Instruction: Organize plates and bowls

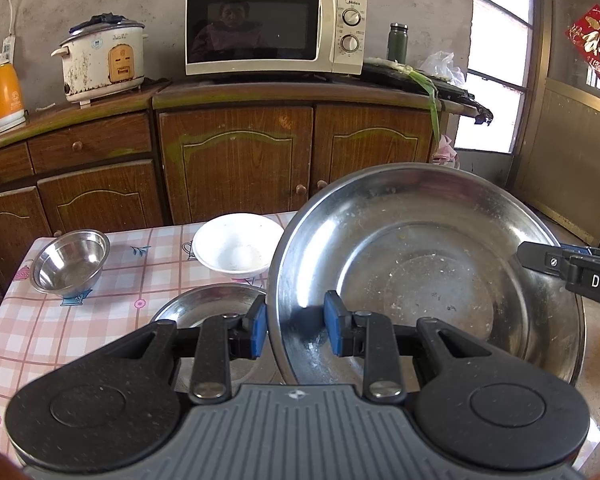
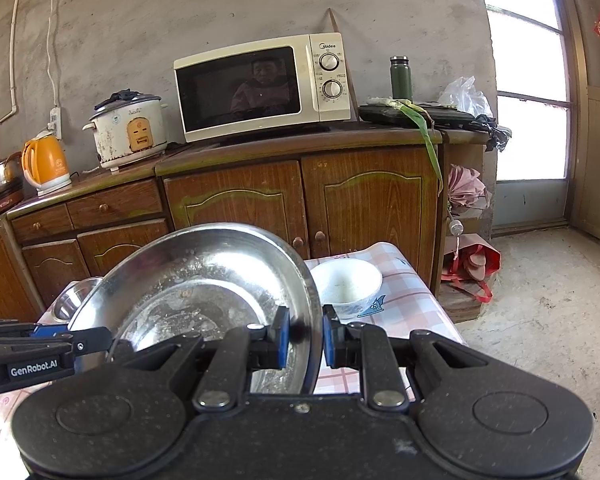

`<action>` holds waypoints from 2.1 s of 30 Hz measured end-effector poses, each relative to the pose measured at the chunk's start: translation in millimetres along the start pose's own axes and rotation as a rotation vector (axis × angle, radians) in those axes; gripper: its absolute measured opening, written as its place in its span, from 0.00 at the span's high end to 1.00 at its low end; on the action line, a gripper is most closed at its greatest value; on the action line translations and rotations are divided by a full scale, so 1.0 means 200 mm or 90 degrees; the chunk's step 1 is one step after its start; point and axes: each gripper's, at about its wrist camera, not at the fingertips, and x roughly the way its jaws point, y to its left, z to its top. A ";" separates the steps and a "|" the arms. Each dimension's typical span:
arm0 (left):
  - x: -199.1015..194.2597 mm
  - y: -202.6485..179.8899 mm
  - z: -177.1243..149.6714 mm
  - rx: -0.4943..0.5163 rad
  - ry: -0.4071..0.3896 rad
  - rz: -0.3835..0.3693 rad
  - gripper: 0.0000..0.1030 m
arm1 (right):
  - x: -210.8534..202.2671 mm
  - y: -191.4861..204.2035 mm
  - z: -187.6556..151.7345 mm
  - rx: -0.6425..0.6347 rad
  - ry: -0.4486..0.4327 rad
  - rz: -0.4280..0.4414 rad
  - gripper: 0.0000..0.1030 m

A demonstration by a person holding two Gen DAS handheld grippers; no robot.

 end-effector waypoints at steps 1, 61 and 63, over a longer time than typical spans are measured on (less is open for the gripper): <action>0.00 0.00 0.00 0.000 0.000 0.001 0.71 | 0.00 0.00 0.00 0.000 0.000 0.001 0.78; -0.08 0.13 -0.25 -0.031 0.037 0.039 0.71 | -0.01 0.12 -0.24 -0.013 0.058 0.055 0.78; -0.08 0.14 -0.26 -0.034 0.041 0.038 0.71 | -0.01 0.13 -0.26 -0.015 0.061 0.055 0.78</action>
